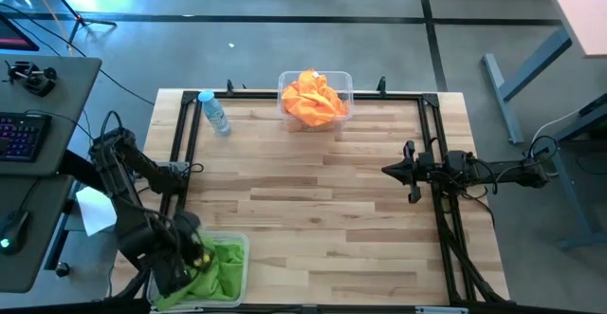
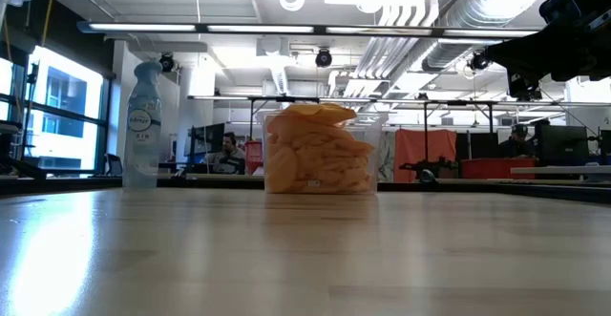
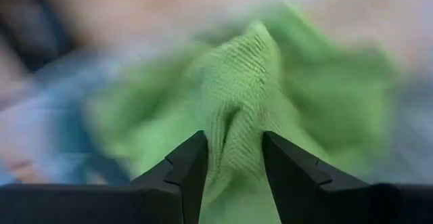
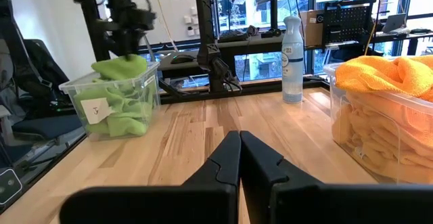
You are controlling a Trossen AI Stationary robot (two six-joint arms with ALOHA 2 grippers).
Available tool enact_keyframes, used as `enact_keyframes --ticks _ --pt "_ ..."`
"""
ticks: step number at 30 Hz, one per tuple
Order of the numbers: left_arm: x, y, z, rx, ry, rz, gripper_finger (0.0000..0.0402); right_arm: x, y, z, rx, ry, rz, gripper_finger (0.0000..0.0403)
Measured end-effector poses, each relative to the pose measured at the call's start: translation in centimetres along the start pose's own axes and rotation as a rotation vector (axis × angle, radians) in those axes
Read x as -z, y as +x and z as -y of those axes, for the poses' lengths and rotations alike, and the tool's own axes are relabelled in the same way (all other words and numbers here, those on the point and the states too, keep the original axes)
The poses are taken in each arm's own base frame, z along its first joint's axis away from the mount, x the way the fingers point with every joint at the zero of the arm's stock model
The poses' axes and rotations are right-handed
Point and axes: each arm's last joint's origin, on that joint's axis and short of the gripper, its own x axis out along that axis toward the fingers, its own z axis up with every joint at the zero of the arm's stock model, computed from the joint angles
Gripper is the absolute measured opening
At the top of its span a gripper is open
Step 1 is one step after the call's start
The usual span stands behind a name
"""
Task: Sort microfiber towel by color & place in baskets
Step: Put the green towel into the bottom transparent bin
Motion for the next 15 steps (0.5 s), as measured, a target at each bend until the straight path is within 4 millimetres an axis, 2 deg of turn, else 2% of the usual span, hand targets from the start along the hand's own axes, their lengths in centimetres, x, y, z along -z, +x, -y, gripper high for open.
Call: enact_keyframes --ticks 3,5,7,12,15 --pt "1.1 -0.3 1.2 0.147 0.231 -0.112 0.0131 0.0 0.0 0.0 0.0 0.0 -0.001 0.0" --pt "1.2 -0.7 1.0 0.173 0.304 -0.135 0.0131 0.0 0.0 0.0 0.0 0.0 -0.001 0.0" --pt "0.8 -1.3 0.1 0.137 0.322 -0.145 0.0131 0.0 0.0 0.0 0.0 0.0 -0.001 0.0" --pt "-1.9 -3.4 -4.0 -0.045 0.256 -0.072 0.0131 0.0 0.0 0.0 0.0 0.0 -0.001 0.0" --pt "-2.7 -4.8 -5.1 0.057 0.27 -0.101 0.0131 0.0 0.0 0.0 0.0 0.0 0.0 0.0"
